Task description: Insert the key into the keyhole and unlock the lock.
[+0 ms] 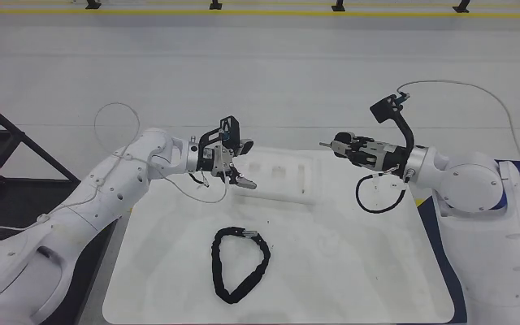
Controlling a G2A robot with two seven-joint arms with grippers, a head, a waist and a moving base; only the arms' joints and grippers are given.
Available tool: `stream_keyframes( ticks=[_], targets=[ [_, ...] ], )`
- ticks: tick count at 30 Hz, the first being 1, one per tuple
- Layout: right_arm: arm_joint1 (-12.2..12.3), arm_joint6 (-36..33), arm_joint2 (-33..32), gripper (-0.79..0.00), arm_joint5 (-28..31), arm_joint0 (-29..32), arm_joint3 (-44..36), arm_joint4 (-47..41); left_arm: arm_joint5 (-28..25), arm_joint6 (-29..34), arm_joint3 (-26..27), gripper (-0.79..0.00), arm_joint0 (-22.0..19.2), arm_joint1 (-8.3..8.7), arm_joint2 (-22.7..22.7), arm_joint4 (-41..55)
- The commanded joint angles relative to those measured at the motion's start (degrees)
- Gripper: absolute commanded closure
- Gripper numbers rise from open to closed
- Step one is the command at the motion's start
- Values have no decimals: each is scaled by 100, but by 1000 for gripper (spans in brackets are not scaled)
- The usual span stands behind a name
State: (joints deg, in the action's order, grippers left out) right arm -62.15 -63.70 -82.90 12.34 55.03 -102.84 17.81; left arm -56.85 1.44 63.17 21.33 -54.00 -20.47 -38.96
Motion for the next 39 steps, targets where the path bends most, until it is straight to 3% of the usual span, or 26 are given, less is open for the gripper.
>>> stream_keyframes(
  ticks=[1, 9, 18, 24, 28, 31, 39],
  targets=[
    [0, 0, 0, 0, 0, 0, 0, 0, -74, -142, -100, -785, 147, -39, 0, -108],
    [0, 0, 0, 0, 0, 0, 0, 0, -115, -601, -338, -785, 516, -144, 74, -556],
    [0, 0, 0, 0, 0, 0, 0, 0, -115, -897, -560, -785, 652, -191, 524, -1133],
    [0, 0, 0, 0, 0, 0, 0, 0, -115, -1045, -640, -785, 548, -258, 1073, -1528],
    [0, 0, 0, 0, 0, 0, 0, 0, -115, -995, -677, -785, 605, -316, 1073, -1893],
    [0, 0, 0, 0, 0, 0, 0, 0, -115, -1242, -861, -785, 342, -364, 1021, -2174],
    [0, 0, 0, 0, 0, 0, 0, 0, -115, -1242, -861, -785, 342, -364, 1021, -2174]
  ],
)
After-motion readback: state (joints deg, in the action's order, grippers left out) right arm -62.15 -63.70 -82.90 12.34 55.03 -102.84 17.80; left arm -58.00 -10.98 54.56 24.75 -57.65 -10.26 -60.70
